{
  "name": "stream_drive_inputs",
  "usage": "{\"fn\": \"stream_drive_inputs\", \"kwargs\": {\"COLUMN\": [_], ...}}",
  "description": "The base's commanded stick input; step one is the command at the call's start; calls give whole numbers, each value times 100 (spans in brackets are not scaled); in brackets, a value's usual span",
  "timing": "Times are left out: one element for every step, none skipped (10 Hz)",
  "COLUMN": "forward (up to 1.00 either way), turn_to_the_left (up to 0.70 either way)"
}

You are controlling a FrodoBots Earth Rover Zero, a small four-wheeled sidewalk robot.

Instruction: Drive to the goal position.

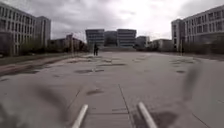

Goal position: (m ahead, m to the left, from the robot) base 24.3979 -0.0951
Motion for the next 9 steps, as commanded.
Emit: {"fn": "stream_drive_inputs", "kwargs": {"forward": [100,100,100,100,100,100,100,100,100], "turn_to_the_left": [-27,-27,-27,-27,-27,-27,-27,-27,-25]}}
